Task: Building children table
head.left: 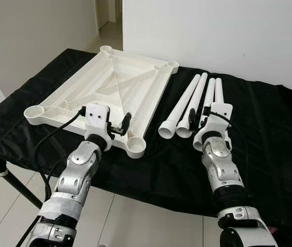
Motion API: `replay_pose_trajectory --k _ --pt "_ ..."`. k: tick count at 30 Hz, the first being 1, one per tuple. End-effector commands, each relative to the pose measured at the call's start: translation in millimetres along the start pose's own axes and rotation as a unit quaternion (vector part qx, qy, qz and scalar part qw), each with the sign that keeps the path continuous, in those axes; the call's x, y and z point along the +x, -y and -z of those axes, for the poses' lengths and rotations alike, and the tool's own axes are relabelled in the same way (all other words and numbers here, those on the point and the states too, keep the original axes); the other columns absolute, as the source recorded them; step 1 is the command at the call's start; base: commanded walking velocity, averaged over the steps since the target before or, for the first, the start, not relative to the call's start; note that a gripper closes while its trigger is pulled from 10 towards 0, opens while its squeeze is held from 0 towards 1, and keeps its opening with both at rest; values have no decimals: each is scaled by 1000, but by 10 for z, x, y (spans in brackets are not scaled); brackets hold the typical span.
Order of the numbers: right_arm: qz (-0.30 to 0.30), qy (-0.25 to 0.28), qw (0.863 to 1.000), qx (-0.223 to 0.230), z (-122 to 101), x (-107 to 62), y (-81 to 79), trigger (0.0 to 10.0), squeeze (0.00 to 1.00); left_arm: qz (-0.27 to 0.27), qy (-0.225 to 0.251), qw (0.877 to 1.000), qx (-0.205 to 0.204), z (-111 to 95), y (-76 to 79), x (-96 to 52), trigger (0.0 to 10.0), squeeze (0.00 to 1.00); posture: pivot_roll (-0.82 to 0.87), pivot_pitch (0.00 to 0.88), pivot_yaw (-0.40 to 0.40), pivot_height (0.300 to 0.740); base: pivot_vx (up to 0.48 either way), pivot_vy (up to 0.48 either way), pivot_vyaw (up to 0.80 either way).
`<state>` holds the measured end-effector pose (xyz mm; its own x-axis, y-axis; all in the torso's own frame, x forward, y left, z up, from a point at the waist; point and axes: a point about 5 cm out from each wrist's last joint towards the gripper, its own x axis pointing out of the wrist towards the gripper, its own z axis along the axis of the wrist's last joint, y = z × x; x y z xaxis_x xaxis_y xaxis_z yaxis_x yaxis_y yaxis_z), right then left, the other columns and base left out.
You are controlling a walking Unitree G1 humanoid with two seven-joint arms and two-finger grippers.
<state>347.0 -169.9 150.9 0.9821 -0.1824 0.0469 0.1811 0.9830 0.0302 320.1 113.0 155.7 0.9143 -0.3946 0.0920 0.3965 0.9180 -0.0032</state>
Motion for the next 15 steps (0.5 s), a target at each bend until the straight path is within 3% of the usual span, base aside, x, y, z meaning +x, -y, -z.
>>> replay_pose_trajectory --k 1,8,15 --pt "11 -39 999 3 125 -69 8 10000 0 125 -15 992 -10 14 160 -35 10000 0 -61 28 11 740 0 0 0" --pt "7 -101 995 -7 341 -198 -21 10000 0 137 -26 990 -15 -9 229 -80 10000 0 -50 31 15 740 0 0 0" --pt "-25 -124 992 -16 481 -269 -87 10000 0 139 -21 990 -14 -55 246 -88 10000 0 -43 30 16 740 0 0 0"
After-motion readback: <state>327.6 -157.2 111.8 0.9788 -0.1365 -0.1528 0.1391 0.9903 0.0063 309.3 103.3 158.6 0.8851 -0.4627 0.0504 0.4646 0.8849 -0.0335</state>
